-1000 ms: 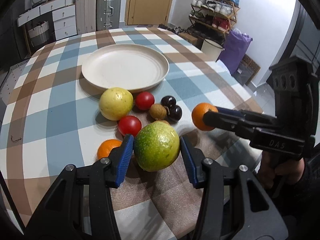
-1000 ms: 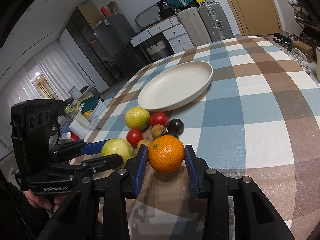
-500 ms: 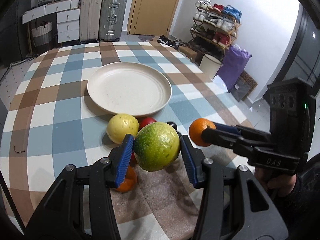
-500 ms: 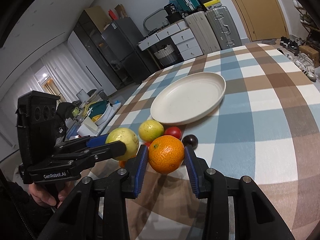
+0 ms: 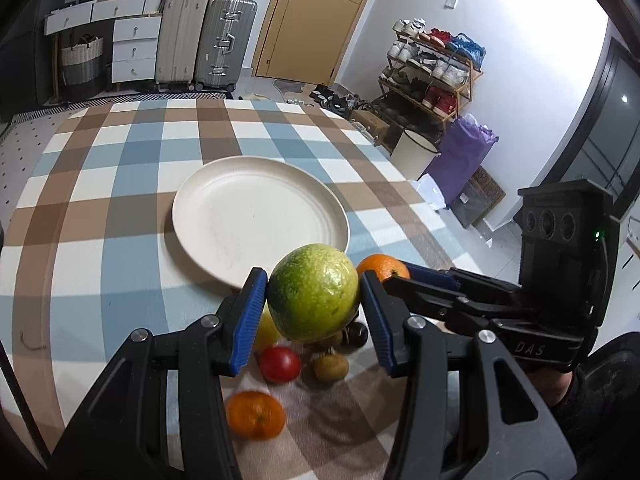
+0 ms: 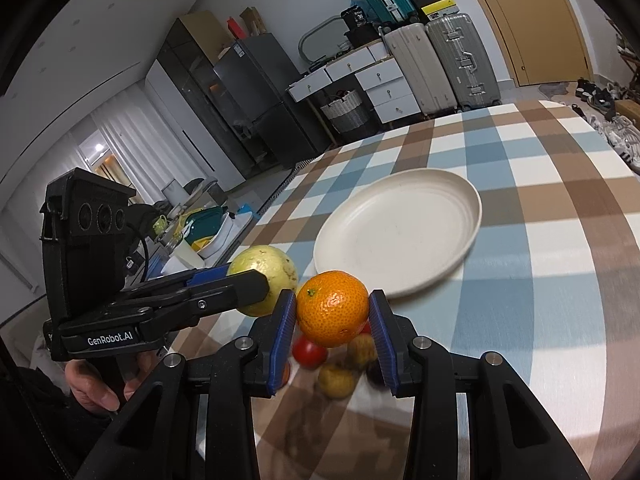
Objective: Organize fruits
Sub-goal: 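Carry both fruits onto the white plate and open both tools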
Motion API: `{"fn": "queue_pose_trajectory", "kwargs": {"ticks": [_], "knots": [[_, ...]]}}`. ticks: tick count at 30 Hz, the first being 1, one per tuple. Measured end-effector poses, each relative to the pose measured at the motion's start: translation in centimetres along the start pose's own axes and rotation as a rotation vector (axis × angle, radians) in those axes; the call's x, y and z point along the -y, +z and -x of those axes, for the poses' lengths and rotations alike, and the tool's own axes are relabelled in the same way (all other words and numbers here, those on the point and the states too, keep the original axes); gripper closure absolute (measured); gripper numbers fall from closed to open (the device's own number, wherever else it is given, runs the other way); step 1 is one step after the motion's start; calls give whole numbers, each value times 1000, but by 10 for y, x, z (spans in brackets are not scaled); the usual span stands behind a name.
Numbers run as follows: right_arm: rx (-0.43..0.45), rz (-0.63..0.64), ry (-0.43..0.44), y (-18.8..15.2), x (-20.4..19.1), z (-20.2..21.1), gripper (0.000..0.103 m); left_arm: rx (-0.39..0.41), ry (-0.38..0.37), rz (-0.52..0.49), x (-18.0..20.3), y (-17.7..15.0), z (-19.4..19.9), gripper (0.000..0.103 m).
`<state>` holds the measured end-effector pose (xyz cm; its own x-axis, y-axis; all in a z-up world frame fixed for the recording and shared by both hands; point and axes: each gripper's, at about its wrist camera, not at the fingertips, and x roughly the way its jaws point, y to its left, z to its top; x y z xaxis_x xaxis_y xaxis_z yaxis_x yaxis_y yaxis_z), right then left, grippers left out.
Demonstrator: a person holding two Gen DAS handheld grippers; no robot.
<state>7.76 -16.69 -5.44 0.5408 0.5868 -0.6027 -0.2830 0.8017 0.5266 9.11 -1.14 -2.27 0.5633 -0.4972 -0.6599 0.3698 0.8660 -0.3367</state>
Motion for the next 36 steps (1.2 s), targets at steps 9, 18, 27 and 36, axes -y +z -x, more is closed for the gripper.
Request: {"fn": "queue_pose_trajectory", "kwargs": {"ticks": [9,18,27,36], "knots": [[-11,-22,11,32,17,-22,65,-17,7,18,-17,40,-26,58],[-57,-44,10,64,43,-54,65,-72,4,53,-44,71,-72,58],[-103,-75,5,82,70,-89,65,-134,8,81,-69,94,-120,58],[-100,-95,-13,96,89,-110,64,-160,39,56,-75,104,-159,58]]}}
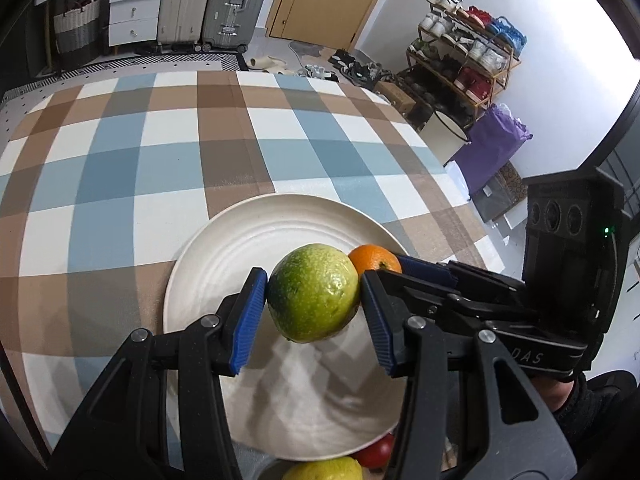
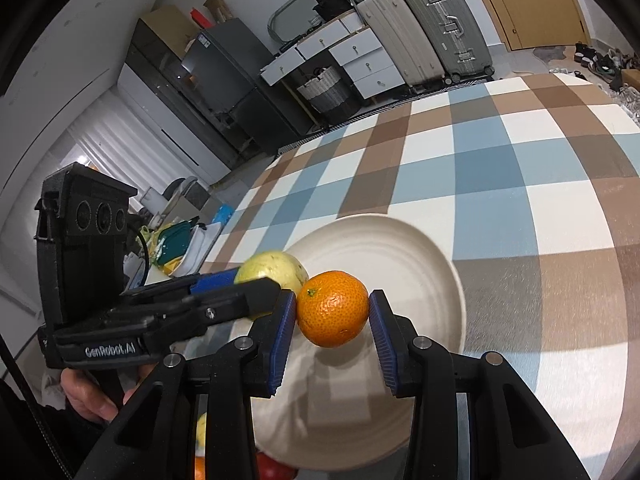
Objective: Organize fruits
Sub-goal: 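Carry both fruits onto the white plate and open both tools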
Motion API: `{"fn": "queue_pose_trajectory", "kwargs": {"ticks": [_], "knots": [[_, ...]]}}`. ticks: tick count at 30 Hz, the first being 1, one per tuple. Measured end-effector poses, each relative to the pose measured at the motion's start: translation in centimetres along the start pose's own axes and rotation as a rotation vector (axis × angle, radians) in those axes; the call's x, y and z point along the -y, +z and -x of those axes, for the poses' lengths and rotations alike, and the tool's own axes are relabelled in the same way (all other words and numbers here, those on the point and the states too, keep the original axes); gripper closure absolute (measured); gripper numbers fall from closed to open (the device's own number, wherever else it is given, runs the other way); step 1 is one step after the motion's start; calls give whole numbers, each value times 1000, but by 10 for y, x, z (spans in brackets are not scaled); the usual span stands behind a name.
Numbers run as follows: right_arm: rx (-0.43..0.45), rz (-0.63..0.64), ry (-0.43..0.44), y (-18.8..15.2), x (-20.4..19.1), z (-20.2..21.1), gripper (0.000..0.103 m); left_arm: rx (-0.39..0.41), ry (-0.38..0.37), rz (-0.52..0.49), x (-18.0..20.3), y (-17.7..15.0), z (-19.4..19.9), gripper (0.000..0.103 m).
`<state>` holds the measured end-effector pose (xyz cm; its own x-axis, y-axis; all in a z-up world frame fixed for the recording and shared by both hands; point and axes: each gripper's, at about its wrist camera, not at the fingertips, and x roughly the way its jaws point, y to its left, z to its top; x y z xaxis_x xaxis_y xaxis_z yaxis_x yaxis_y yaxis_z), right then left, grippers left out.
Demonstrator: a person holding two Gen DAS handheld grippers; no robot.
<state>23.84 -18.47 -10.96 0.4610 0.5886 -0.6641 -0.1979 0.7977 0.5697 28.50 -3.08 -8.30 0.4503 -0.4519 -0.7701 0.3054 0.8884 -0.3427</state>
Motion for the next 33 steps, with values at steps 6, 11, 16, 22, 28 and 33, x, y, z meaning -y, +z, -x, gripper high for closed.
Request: {"fn": "queue_pose_trajectory", "kwargs": {"ticks": [6,11,16,22,28,33], "knots": [[-4,-5,-35,0,8,-10,62,-8,4,20,-5,-1,-12,58],[44,6,-43,0,6,1,52,22,8,4,-3,-2,1,57],[88,-14,-54,-1,4,19,52,45,7,11,-1,-8,22,57],[121,13,-71,-6,-11,38,52,78,22,26,0,-25,51,51],[144,59,-75,-20,-31,53,52,107,39,25,5,-52,79,50],[151,85,-81,-33,-43,62,52,127,55,30,5,-72,95,44]]}}
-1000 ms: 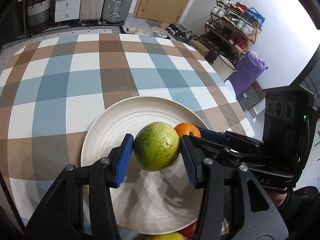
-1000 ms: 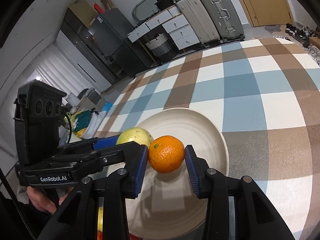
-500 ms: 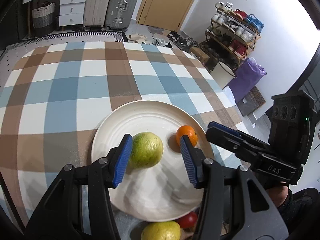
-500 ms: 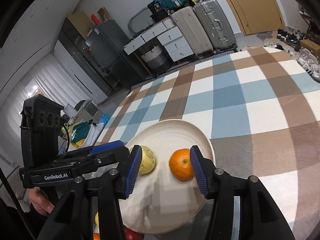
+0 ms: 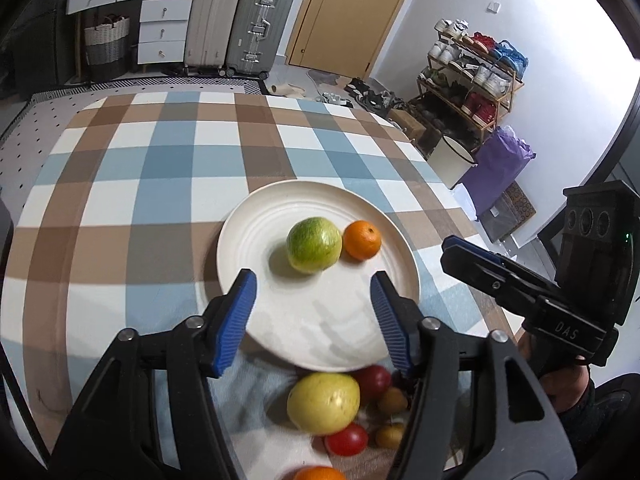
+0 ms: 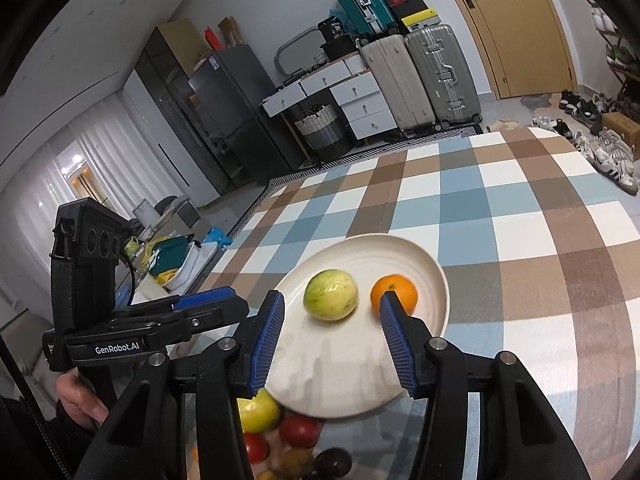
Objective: Organize fruits
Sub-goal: 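Carry both fruits onto the white plate and open both tools, then grasp the large yellow pomelo with the right tool and lift it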
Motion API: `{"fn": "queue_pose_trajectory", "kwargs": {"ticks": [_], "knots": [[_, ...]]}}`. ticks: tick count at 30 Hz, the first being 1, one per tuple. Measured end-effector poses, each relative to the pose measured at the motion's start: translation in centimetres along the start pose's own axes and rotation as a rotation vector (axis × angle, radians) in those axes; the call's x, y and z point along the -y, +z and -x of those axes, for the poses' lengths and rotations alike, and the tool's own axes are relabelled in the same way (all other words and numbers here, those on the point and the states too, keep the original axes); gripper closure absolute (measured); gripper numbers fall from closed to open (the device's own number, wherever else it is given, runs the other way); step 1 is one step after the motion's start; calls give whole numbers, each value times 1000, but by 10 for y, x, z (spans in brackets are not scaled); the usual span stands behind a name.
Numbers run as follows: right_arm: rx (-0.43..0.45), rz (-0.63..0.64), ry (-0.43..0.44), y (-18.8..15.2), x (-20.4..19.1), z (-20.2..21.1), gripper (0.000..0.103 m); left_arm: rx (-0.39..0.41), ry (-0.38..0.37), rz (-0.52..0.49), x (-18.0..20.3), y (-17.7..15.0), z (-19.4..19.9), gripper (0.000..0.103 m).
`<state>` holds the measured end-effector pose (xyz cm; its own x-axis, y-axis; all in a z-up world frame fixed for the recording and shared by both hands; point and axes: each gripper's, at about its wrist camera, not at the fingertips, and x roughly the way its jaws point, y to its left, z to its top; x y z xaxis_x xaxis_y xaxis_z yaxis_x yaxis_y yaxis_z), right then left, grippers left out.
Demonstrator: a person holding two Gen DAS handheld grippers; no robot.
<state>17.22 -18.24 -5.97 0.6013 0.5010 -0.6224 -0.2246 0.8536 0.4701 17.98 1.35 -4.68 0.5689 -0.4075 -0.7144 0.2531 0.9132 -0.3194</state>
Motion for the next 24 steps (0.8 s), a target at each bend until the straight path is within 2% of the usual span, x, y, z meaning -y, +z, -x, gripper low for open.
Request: {"fn": "queue_pose_trajectory", "kwargs": {"ticks": [11,13,15,17,24], "knots": [[-17,29,-1,-29,-18,12,52,-12,21,11,-3,-44,20,40],[-21,37,3,-34,-22,13,46,-6,26,20,-5,-51,24,37],[-22,39,17,-39,-27,15,34,1,32,30,-8,-57,28,32],[-23,45,27,-44,-32,16,34,3,38,46,-11,-62,31,27],[-54,54,41,-58,-46,11,34,-3,43,58,-21,-85,42,25]]}}
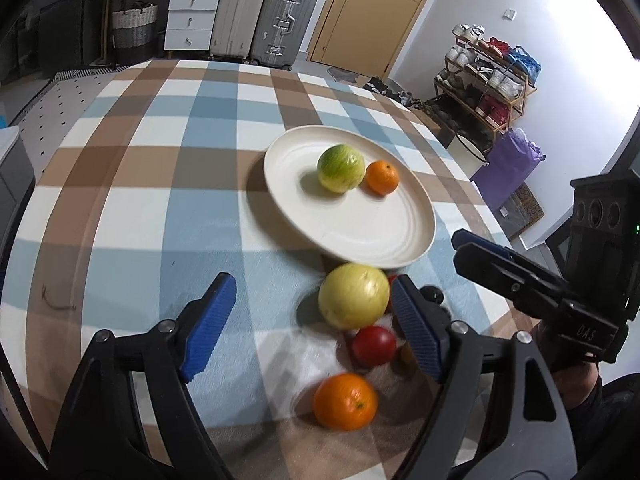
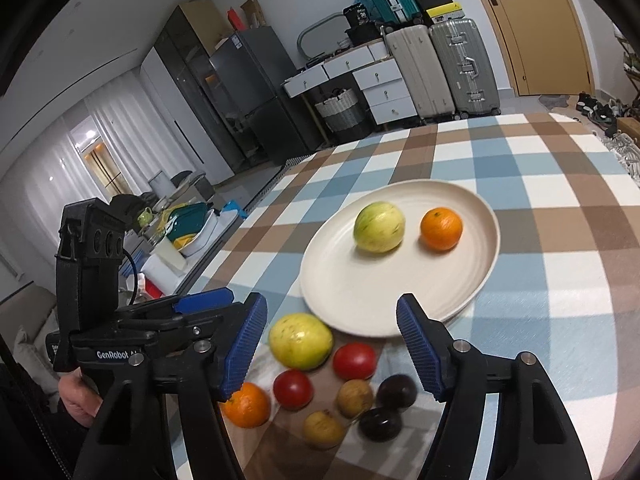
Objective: Organize fruits
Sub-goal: 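Grasp the large yellow pomelo with the right tool and lift it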
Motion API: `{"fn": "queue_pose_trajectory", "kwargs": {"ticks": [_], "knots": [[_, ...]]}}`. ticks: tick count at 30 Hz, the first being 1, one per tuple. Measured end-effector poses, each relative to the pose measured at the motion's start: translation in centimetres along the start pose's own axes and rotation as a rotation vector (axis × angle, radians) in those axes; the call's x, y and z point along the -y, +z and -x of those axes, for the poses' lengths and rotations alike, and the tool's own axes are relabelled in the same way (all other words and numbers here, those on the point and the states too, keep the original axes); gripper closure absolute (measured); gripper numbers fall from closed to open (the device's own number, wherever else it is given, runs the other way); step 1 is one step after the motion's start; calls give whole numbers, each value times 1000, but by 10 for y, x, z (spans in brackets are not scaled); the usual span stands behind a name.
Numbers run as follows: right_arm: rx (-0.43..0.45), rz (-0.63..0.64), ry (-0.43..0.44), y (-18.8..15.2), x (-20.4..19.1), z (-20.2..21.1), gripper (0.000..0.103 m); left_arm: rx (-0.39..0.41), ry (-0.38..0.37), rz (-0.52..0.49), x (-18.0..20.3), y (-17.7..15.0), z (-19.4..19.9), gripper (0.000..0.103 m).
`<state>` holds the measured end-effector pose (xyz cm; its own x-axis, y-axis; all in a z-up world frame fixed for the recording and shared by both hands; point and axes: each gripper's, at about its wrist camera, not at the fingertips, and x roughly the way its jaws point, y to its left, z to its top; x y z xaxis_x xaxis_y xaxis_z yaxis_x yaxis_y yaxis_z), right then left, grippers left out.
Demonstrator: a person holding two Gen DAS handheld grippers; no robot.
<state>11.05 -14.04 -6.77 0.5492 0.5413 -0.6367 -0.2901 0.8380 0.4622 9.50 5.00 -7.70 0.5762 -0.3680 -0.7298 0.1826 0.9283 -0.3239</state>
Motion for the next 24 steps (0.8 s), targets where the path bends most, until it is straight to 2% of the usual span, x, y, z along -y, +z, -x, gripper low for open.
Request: {"fn": "queue_pose_trajectory", "kwargs": {"ticks": [5,8,15,19,24], "knots": [[-27,14,4,-6,-13,-5,33,29,38,-36,-4,-13,10,22],[-40,19,0,-9,-18,-9,30,50,14,-27,-10,-18,18,21],[-75,17,-5,-14,-28,-22,30,76,8,-13,-24,-22,30,19],[-100,34,-35,-16,-34,-32,30,87,3,1,-33,-25,33,18],[-129,63,-53,-17,-42,-42,30,94,-6,38,-44,-29,33,13]]}}
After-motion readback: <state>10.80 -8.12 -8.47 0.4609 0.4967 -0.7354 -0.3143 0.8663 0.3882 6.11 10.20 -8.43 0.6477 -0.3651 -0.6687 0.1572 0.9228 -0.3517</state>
